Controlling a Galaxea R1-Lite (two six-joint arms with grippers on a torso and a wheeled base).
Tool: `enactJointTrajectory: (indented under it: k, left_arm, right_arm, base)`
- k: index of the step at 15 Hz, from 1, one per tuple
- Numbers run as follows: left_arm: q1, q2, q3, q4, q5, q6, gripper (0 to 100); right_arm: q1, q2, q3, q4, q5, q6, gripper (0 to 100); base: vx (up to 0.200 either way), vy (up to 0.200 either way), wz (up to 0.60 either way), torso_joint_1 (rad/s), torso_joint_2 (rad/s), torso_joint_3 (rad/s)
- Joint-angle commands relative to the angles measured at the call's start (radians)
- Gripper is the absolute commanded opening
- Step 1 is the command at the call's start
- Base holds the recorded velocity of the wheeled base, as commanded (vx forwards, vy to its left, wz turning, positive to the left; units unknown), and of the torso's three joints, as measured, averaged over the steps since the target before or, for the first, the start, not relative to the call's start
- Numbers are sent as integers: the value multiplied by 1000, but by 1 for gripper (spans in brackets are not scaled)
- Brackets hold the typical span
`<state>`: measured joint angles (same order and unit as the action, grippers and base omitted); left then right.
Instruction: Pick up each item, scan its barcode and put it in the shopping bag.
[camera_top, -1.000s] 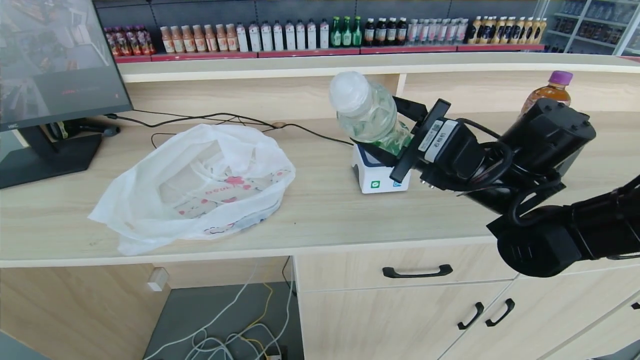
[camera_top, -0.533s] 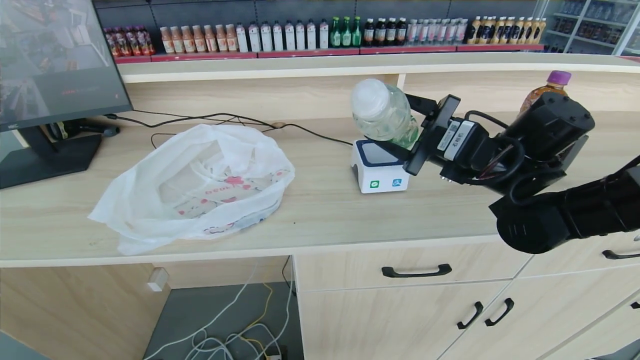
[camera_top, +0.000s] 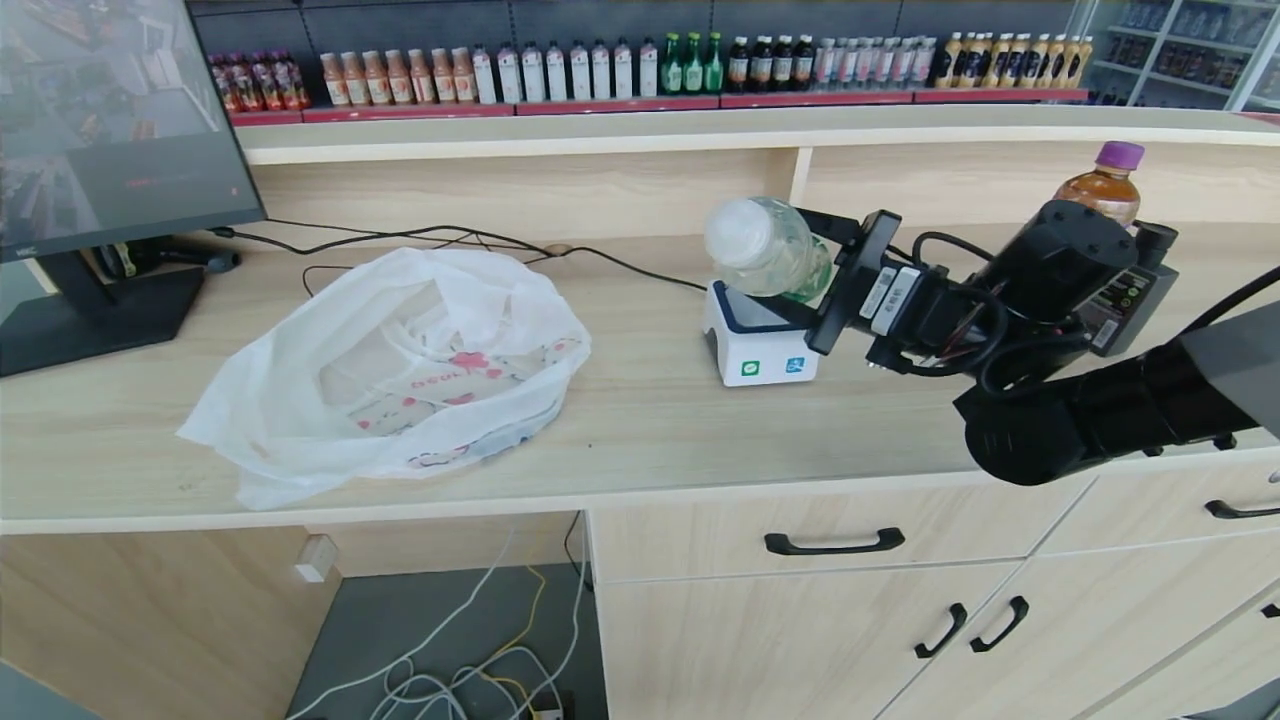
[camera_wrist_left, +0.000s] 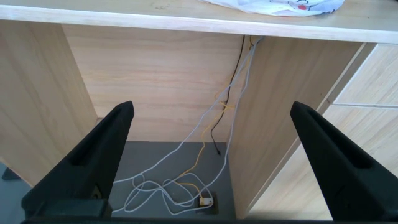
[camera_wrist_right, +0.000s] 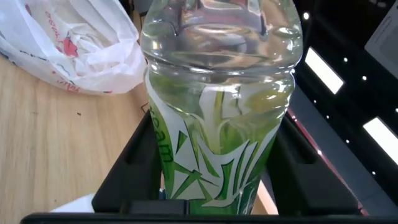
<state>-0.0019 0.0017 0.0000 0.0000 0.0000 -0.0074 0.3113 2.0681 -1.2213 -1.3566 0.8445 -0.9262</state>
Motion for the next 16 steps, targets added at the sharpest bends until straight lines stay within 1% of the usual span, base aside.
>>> enactJointTrajectory:
  k: [1,6,16]
  left_arm:
    - [0,0,0,0,0,0,100]
    - [0,0,0,0,0,0,100]
    - [0,0,0,0,0,0,100]
  right_arm:
    - [-8,21,0,-3,4,0,0]
    - [-12,21,0,-4,16,-8,0]
    - [-4,12,0,-3,5,-13,0]
  base:
    - [0,0,0,0,0,0]
    - [0,0,0,0,0,0]
    - [0,0,0,0,0,0]
